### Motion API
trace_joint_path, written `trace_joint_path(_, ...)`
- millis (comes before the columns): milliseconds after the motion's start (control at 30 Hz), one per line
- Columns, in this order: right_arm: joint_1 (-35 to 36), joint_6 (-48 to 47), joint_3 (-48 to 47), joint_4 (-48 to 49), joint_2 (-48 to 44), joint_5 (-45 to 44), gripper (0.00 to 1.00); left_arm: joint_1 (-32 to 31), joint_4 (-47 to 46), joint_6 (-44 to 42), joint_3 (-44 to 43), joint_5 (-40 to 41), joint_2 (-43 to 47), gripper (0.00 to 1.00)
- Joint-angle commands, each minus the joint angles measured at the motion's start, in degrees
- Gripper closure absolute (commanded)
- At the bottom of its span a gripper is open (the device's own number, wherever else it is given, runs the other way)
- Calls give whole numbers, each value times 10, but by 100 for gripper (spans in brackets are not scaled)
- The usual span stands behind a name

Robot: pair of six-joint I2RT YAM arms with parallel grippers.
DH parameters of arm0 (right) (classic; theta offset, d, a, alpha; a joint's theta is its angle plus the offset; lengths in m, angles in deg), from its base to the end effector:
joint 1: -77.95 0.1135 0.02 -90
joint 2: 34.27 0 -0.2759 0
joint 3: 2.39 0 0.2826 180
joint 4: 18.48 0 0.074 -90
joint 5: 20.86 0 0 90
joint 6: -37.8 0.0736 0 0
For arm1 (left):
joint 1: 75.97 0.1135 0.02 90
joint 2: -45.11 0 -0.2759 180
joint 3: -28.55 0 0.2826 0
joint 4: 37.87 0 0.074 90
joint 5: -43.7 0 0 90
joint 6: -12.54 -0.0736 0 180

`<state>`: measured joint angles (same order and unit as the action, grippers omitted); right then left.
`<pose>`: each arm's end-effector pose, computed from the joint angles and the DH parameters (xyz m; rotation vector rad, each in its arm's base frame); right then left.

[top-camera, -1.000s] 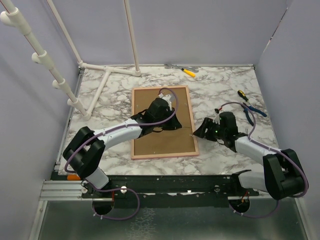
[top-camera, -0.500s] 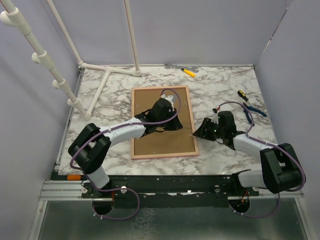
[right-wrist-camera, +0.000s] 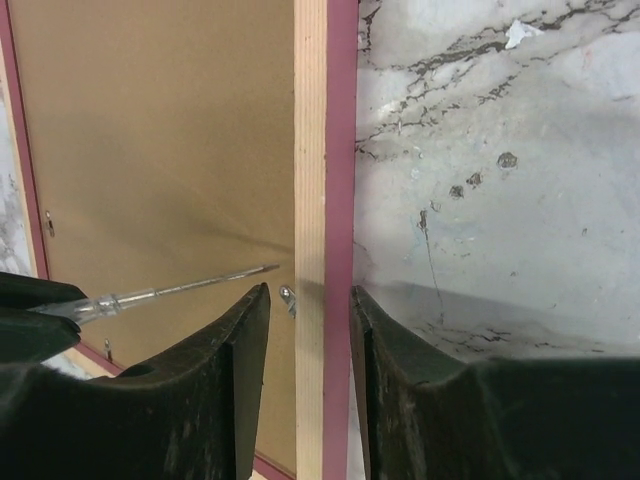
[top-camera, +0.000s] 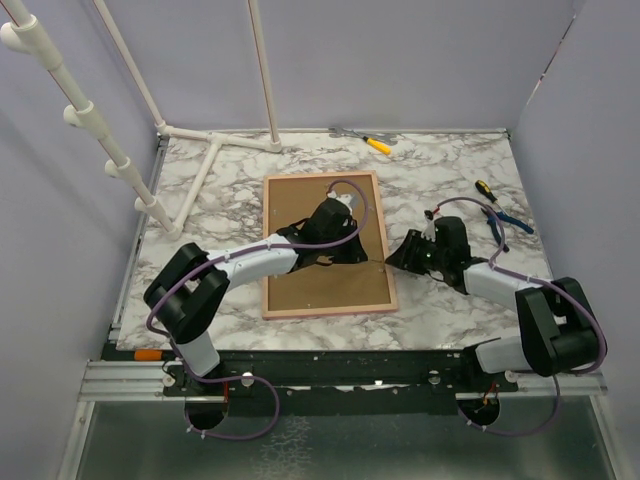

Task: Take the photo out of the frame
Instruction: Release the photo frame item from the photo frame.

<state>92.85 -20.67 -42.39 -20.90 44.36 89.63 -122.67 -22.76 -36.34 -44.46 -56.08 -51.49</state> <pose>0.2777 0.1005 0.1137 0.1495 2.3679 0.8171 0.2824 -0.3179 0.1829 0.2185 2.4283 -0.9614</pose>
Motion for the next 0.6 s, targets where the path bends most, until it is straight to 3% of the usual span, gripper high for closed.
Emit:
trace_joint_path(0, 1, 2, -18, 22, 19, -9, 59, -8, 13, -3, -20, 13, -14, 100)
trace_joint_path(567, 1, 12, -39, 36, 61, -18, 66, -15, 20, -13, -29, -3, -39, 100)
